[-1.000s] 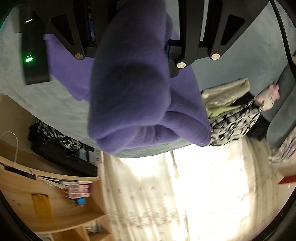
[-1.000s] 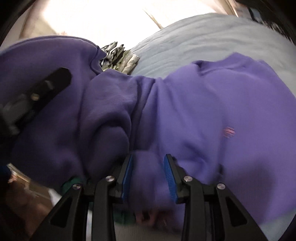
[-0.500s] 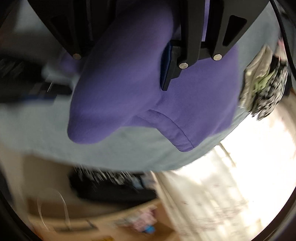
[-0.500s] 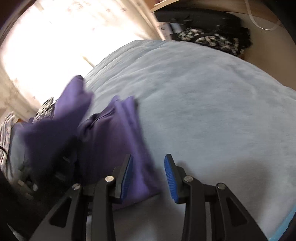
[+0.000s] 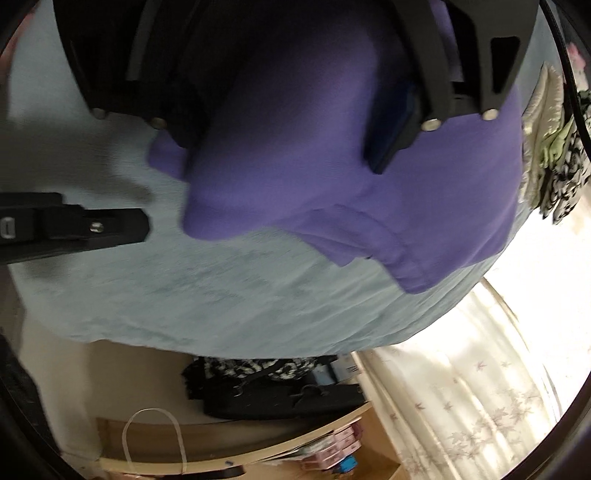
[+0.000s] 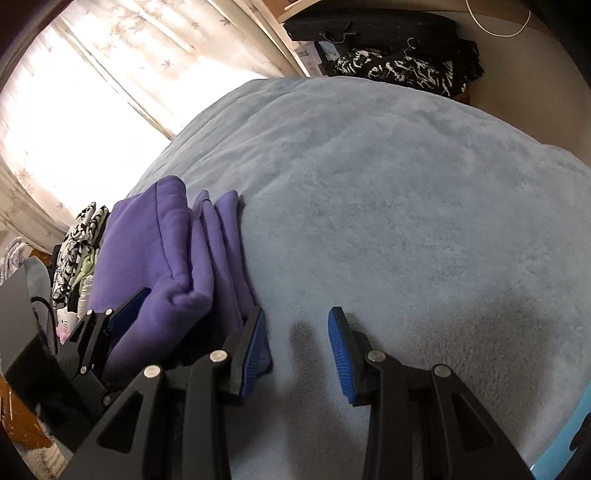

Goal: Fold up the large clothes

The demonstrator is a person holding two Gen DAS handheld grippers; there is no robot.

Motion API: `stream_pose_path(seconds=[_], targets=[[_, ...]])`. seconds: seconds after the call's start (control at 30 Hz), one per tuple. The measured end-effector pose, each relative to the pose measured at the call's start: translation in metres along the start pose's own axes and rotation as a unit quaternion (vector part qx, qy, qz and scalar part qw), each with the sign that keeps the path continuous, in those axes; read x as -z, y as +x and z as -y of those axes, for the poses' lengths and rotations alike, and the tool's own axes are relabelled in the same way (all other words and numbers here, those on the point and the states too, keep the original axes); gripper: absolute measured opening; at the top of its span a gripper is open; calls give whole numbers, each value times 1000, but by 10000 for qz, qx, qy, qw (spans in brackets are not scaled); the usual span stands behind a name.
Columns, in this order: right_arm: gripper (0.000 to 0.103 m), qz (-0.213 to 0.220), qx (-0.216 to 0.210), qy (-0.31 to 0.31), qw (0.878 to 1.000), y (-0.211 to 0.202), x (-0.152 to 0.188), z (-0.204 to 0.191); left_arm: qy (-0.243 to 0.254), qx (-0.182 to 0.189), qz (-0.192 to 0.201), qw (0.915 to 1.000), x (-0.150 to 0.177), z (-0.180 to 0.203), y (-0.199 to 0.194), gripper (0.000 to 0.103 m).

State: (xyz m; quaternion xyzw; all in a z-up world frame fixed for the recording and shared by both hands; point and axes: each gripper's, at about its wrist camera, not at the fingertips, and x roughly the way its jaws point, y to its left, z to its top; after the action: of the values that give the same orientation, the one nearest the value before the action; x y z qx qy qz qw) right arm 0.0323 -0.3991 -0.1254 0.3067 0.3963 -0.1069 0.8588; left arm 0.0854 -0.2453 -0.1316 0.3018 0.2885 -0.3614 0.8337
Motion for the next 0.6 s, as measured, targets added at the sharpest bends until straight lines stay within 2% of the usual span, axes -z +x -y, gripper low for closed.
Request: stream_pose_path(seconds=[0.13, 0.3, 0.47, 0.5, 0.6], targets=[[36, 53, -19, -29, 10000, -6, 0, -2, 13, 347, 75, 9994, -3, 3, -12, 85], [36, 118, -98, -46, 9999, -14, -3, -5, -444, 882, 52, 9951, -10, -11, -33, 85], [36, 154, -227, -247, 9993, -21, -14, -18, -996, 1124, 286, 9882, -11, -45, -74, 85], [37, 153, -260, -305, 9991, -21, -18, -22, -1103, 1134, 327, 9869, -11, -53, -81, 85], [53, 163, -364, -508, 9979, -20, -33, -37, -1593, 1005, 376, 9814, -5, -89, -91, 85]])
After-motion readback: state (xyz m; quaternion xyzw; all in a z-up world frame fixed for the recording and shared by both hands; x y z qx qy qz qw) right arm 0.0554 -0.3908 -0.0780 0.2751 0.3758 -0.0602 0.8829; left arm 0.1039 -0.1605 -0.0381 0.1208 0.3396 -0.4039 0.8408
